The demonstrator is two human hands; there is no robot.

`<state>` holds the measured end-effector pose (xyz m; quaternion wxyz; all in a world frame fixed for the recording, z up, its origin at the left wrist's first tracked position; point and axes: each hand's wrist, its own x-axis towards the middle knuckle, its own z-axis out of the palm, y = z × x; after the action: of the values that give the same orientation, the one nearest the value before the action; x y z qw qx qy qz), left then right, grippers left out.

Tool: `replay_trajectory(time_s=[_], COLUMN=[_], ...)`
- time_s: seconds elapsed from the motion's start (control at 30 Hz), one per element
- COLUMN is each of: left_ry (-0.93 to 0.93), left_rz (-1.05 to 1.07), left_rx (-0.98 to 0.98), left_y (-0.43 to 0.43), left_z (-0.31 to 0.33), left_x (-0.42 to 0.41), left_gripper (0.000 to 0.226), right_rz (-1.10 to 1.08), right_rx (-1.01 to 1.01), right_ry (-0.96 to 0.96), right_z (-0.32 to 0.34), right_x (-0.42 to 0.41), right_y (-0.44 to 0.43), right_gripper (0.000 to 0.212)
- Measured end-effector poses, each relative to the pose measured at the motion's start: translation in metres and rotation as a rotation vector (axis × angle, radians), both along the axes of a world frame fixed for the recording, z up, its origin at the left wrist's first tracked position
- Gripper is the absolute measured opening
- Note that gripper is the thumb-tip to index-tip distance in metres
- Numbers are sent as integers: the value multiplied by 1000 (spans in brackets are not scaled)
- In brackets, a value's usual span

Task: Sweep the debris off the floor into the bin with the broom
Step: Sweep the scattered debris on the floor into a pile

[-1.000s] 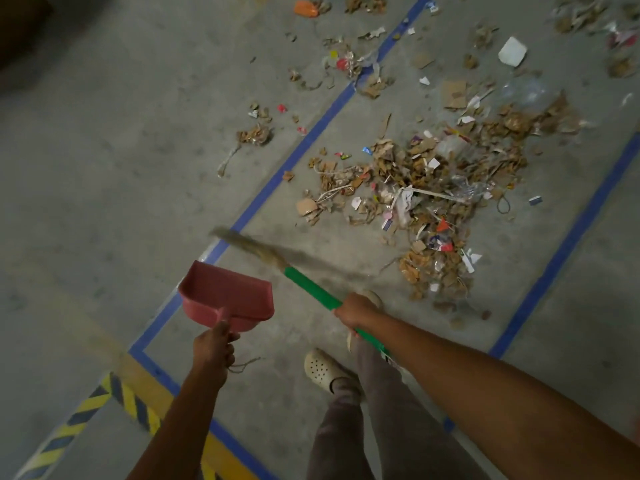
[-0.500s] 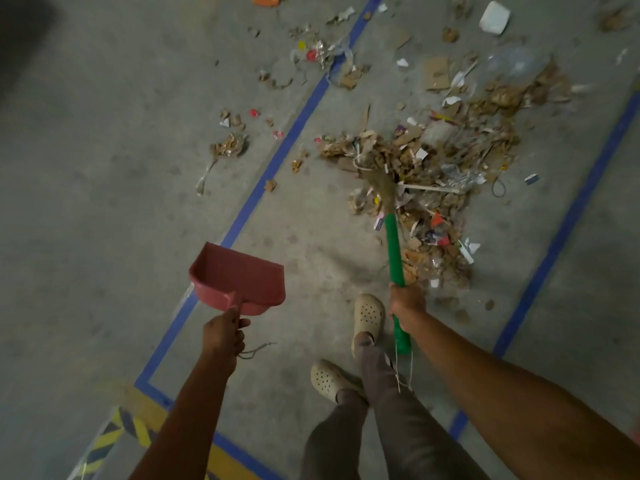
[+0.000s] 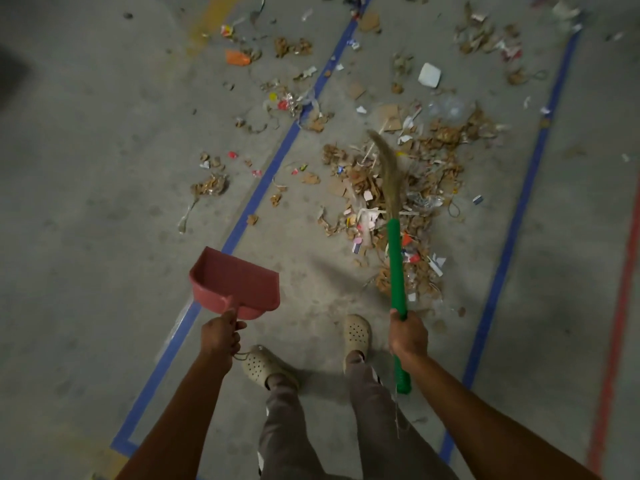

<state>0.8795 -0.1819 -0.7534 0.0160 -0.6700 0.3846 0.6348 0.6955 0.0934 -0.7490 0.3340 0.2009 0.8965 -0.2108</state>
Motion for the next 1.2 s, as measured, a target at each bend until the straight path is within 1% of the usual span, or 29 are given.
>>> replay_trajectory(time_s=[0.07,0.2,0.3,0.4,0.57,0.63,0.77,0.87,0.93,1.03,1.2], left_ry=[0,25,33,25,-27,-61,-109,-133,-152,-167,-162], left_rz=[-28,-9,28,59,124,130,131,128,99,46,-34], left_rx=[-6,-18,-52,-63,-78,-86,-98,-101,-95,-66,-73], left_y=[-15,-51,-79,-104,-134,-143,-161,-171,-180,-196,-215], left_z=[7,20,26,23,15,12,9,8,5,1,-4], left_x=[13,44,67,91,121,128,128,117,107,86,36], left_gripper=[38,34,39,40,37,40,42,37,33,32,38], right_rz=[-44,-40,-7,93,298,381,579,640,570,335,-98], right_rx=[-9,-59,-127,-187,-259,-252,-192,-126,-120,-116,-120], right_ry=[23,50,5,-51,-199,-267,-383,-432,-447,-419,-272], right_z=[14,17,18,33,26,14,-7,-24,-40,-58,-68], right_x=[8,30,50,72,101,106,104,86,69,38,-26], right_y=[-11,-34,-60,-94,-146,-168,-214,-245,-253,-248,-220], right_gripper=[39,41,37,34,31,26,30,29,27,21,34])
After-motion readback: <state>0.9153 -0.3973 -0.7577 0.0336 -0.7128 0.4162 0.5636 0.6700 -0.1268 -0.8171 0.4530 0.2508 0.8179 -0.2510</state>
